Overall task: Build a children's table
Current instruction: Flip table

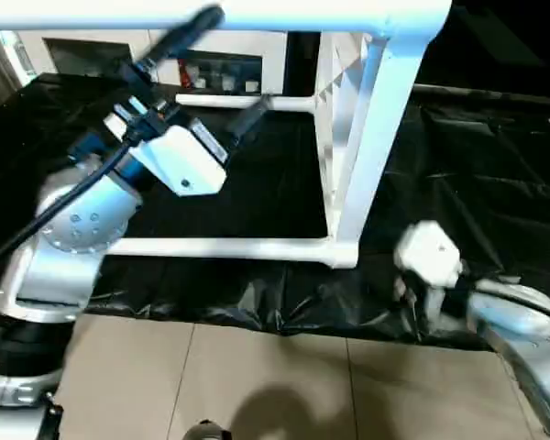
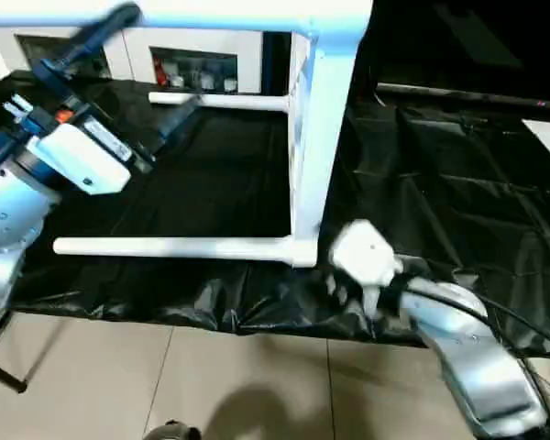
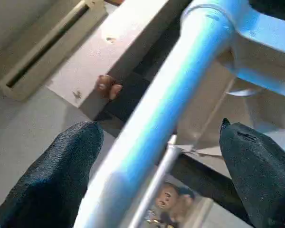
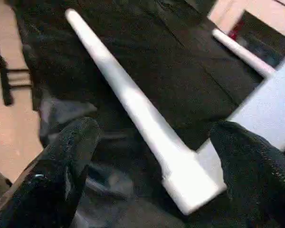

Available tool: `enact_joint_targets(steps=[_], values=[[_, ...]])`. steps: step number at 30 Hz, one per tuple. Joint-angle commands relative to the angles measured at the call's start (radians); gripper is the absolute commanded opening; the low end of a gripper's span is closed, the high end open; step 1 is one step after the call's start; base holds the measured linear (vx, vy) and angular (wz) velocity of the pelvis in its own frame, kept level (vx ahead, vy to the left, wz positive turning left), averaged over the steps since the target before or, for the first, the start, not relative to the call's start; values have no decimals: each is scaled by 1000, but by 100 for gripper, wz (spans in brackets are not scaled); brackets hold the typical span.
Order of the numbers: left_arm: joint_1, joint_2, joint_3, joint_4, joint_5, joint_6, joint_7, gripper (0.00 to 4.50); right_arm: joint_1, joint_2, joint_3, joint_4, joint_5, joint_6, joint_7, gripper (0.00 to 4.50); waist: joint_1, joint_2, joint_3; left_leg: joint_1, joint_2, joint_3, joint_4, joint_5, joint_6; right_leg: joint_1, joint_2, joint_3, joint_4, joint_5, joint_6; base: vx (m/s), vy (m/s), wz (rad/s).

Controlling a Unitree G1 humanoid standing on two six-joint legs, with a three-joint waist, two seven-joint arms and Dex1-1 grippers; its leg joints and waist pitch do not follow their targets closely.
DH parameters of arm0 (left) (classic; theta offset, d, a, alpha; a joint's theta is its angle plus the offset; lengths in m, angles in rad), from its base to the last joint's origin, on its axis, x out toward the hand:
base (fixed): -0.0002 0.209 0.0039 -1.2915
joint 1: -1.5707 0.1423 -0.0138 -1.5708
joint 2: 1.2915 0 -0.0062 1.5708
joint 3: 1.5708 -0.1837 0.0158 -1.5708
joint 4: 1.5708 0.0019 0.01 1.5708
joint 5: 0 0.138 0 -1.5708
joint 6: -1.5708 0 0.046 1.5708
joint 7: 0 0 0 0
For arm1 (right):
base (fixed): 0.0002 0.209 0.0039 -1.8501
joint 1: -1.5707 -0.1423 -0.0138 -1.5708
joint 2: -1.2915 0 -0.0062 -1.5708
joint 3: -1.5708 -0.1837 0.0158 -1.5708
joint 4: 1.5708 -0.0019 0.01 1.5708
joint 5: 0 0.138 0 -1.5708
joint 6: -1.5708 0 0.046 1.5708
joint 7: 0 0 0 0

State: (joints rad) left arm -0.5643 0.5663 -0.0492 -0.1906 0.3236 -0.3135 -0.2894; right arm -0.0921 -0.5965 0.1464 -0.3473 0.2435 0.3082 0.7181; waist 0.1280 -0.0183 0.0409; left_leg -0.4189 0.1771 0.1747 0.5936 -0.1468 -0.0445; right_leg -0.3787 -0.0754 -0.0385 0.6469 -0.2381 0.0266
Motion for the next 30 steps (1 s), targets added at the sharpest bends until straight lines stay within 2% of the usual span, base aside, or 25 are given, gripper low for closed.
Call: enact_joint_targets(steps=[1, 4, 5, 7, 8, 10, 12, 13, 14, 16, 18, 19, 21, 30], values=[[-41, 18, 10, 29, 70, 6, 46, 450, -26, 19, 3, -21, 24, 10, 2, 420, 0, 0, -54, 41, 53, -25, -70, -273, -4, 18, -63, 35, -85, -100, -138, 0, 0, 0], [-76, 35, -3, 98, 137, 38, 71, 450, -50, 49, 27, -26, 19, 4, -6, 420, -1, 1, -54, 44, 52, -28, -72, -289, -24, 15, -64, 35, -86, -142, -130, 0, 0, 0], [-88, 41, -4, 122, 156, 46, 80, 450, -58, 61, 38, -32, 19, 3, -8, 420, 0, 7, -54, 45, 52, -29, -72, -295, -31, 13, -64, 35, -86, -146, -128, 0, 0, 0], [-106, 42, 0, 147, 188, 69, 102, 450, -67, 76, 47, -38, 20, 2, -12, 420, -1, 5, -57, 44, 51, -30, -73, -294, -39, 14, -64, 34, -83, -132, -128, 0, 0, 0], [-128, 40, 5, 172, 206, 81, 120, 450, -78, 96, 52, -38, 20, 4, -20, 420, 1, 13, -57, 43, 52, -32, -74, -291, -43, 14, -64, 34, -81, -116, -129, 0, 0, 0], [-145, 40, 6, 194, 226, 94, 138, 450, -87, 119, 53, -34, 32, -6, -23, 420, -1, 10, -60, 46, 50, -30, -71, -294, -42, 11, -62, 34, -80, -86, -138, 0, 0, 0], [-166, 42, 3, 226, 235, 96, 154, 450, -96, 147, 53, -28, 49, -8, -20, 420, 2, 10, -59, 45, 51, -31, -72, -292, -40, 12, -63, 34, -79, -69, -145, 0, 0, 0], [-183, 43, 0, 252, 250, 103, 167, 450, -104, 180, 49, -19, 86, -32, -3, 420, 5, 20, -60, 45, 51, -32, -72, -292, -43, 12, -64, 33, -76, -58, -150, 0, 0, 0], [-201, 43, -2, 280, 257, 110, 175, 450, -113, 209, 45, -15, 119, -44, 7, 420, 3, 15, -60, 45, 51, -31, -72, -306, -42, 11, -63, 33, -77, -56, -151, 0, 0, 0], [-220, 43, -5, 307, 271, 121, 190, 450, -126, 228, 42, -14, 133, -42, 2, 420, 2, 15, -61, 43, 49, -32, -72, -310, -41, 12, -64, 33, -77, -61, -151, 0, 0, 0], [-224, 41, -4, 313, 263, 117, 190, 450, -130, 234, 40, -12, 135, -43, 0, 420, 6, 17, -62, 45, 53, -34, -74, -298, -49, 13, -63, 32, -75, -47, -149, 0, 0, 0], [-230, 38, -6, 320, 265, 121, 190, 432, -138, 251, 35, -11, 151, -38, -3, 426, 7, 14, -61, 44, 52, -32, -74, -295, -48, 13, -63, 32, -75, -34, -152, 0, 0, 0], [-240, 29, -7, 334, 250, 121, 184, 421, -152, 277, 29, -8, 176, -27, -7, 429, 11, 15, -62, 45, 50, -31, -72, -299, -45, 11, -65, 33, -74, -37, -156, 0, 0, 0], [-246, 32, -21, 354, 241, 114, 167, 354, -166, 295, 49, 14, 167, -37, -3, 429, 18, 16, -61, 45, 52, -32, -77, -320, -59, 9, -66, 33, -77, -72, -144, 0, 0, 0]])
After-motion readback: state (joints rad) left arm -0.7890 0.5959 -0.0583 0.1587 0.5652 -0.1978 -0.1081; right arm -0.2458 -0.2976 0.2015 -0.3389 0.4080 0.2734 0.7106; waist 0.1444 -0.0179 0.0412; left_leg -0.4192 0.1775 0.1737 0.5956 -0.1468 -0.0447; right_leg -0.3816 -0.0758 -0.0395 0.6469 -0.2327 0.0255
